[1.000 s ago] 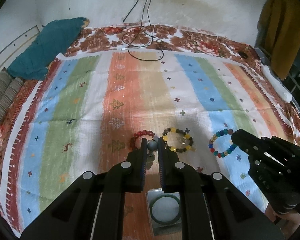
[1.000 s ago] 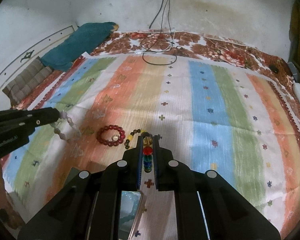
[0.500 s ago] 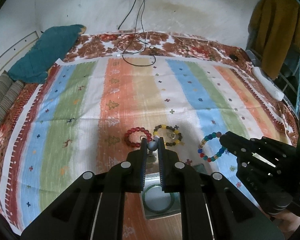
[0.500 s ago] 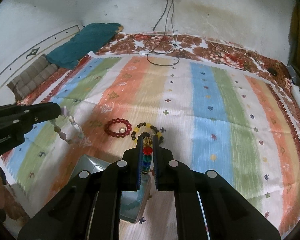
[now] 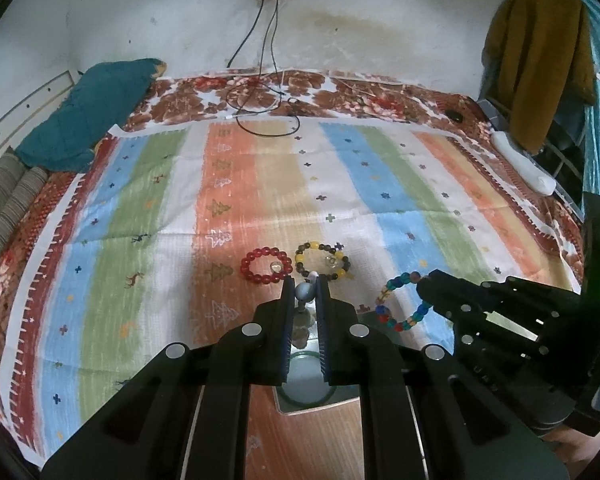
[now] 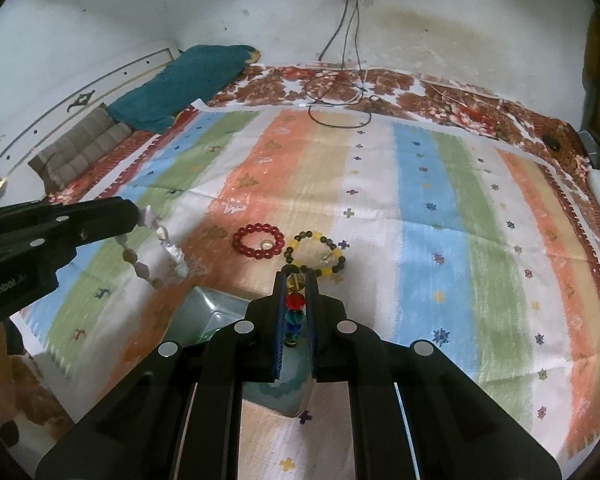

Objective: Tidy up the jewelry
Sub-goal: 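Open the left tool over the tin while the right tool releases the multicolour bracelet, then move both tools toward the red bead and yellow-black bead bracelets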

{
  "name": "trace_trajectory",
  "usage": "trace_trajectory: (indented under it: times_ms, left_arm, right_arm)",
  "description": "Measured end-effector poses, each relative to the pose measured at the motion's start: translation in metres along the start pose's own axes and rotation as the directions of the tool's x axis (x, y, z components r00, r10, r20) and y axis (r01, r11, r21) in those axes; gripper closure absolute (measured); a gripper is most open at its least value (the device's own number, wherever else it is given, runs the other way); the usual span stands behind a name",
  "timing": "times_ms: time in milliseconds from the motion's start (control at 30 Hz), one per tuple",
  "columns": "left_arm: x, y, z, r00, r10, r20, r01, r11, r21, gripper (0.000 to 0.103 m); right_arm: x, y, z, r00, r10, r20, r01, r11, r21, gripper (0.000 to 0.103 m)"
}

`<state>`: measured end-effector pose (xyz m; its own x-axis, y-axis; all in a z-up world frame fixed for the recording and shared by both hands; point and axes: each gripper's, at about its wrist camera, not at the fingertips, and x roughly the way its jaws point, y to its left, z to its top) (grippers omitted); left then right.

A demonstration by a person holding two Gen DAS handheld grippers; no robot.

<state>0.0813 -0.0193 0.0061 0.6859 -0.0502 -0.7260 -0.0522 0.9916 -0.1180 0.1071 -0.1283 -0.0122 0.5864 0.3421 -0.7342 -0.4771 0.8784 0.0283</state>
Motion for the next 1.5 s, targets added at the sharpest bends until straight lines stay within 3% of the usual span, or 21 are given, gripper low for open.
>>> trace_trajectory:
  times_ms: [233, 367, 433, 833, 900, 1233, 1500]
  left_arm:
    - [-0.003, -0.006, -0.006, 1.0, -0.007, -0.011, 0.007, 1.0, 0.013, 0.093]
    - [0.003, -0.004, -0.007, 0.999, 0.026, -0.031, -0.026, 1.0, 0.014, 0.091]
    - [0.005, 0.0, -0.007, 0.999, 0.034, -0.037, -0.034, 0.999, 0.003, 0.082]
    - [0.025, 0.035, 0.001, 0.993, 0.091, -0.071, -0.096, 0.993, -0.075, 0.062]
    - [0.033, 0.039, 0.003, 0.992, 0.098, -0.086, -0.105, 0.991, -0.079, 0.059]
    - [0.063, 0.049, 0.014, 0.984, 0.125, -0.128, -0.135, 0.988, -0.072, 0.045]
    - [0.1, 0.056, 0.013, 0.969, 0.159, -0.188, -0.172, 0.984, -0.053, 0.043]
  right_arm:
    - [-0.003, 0.002, -0.003, 1.0, 0.015, -0.005, -0.015, 1.0, 0.009, 0.093]
    - [-0.003, -0.006, -0.002, 1.0, 0.005, 0.0, -0.005, 0.999, 0.046, 0.088]
    - [0.0, -0.012, -0.002, 1.0, 0.008, -0.015, -0.007, 0.997, 0.076, 0.077]
    - [0.033, -0.036, 0.007, 0.996, -0.015, -0.09, 0.028, 0.99, 0.14, 0.074]
    - [0.041, -0.039, 0.008, 0.995, -0.014, -0.101, 0.029, 0.989, 0.147, 0.068]
    - [0.063, -0.043, 0.014, 0.99, -0.041, -0.137, 0.056, 0.992, 0.111, 0.059]
    - [0.081, -0.048, 0.021, 0.986, -0.071, -0.151, 0.085, 0.993, 0.086, 0.052]
